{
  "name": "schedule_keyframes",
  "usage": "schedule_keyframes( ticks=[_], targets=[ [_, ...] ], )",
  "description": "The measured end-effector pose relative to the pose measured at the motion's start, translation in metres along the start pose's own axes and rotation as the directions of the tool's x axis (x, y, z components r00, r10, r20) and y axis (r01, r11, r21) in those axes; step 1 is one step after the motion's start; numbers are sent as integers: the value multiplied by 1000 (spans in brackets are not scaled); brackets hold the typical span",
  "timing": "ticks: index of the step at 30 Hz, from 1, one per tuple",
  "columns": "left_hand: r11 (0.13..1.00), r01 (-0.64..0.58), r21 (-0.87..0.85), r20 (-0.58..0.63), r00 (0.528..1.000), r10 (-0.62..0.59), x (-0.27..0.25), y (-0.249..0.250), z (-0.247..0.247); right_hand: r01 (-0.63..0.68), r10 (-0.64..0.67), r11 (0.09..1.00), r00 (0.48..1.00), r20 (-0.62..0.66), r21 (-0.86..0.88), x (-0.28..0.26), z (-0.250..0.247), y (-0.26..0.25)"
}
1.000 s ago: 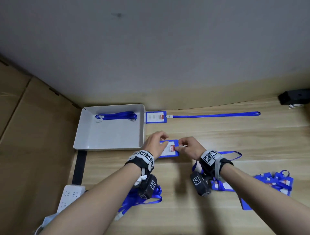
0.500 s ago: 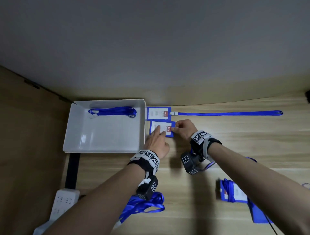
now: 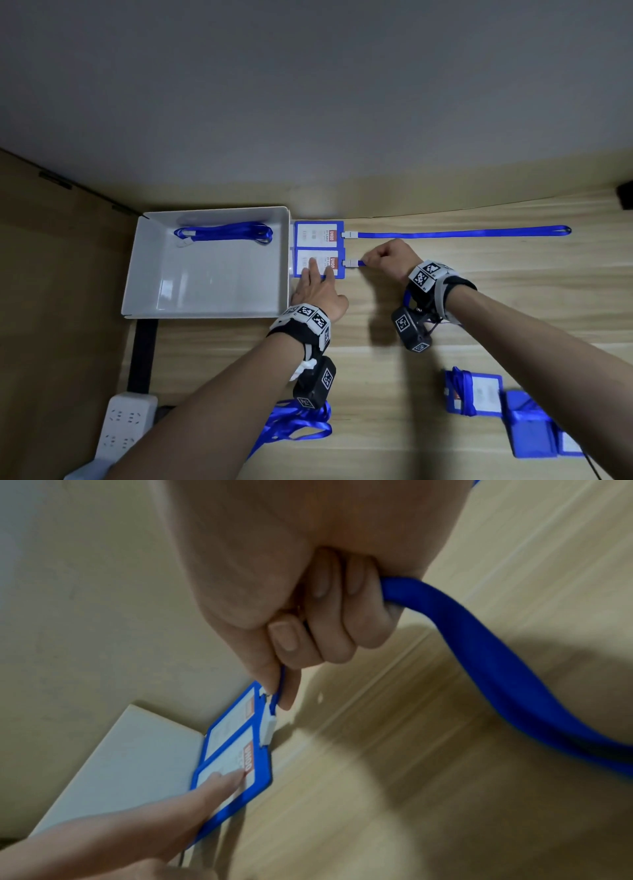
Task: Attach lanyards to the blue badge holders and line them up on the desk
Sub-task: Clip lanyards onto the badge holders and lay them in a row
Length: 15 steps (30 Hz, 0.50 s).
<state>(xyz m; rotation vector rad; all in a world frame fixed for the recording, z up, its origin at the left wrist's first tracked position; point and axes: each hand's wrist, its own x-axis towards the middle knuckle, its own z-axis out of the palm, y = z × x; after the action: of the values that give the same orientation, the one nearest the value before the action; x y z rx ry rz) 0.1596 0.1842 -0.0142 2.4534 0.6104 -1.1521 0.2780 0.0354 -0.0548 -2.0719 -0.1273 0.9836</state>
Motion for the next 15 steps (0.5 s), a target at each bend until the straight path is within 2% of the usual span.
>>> schedule_keyframes(
  ticks=[9,15],
  targets=[
    [999,17,30,22,1000,-18,2,2,1,-11,10,1000,999,-40,-21,-13,-25,17],
    [999,35,17,29,999,-36,10,2,1,5,-14,995,996,-86,-102,-16,-39,23]
  ],
)
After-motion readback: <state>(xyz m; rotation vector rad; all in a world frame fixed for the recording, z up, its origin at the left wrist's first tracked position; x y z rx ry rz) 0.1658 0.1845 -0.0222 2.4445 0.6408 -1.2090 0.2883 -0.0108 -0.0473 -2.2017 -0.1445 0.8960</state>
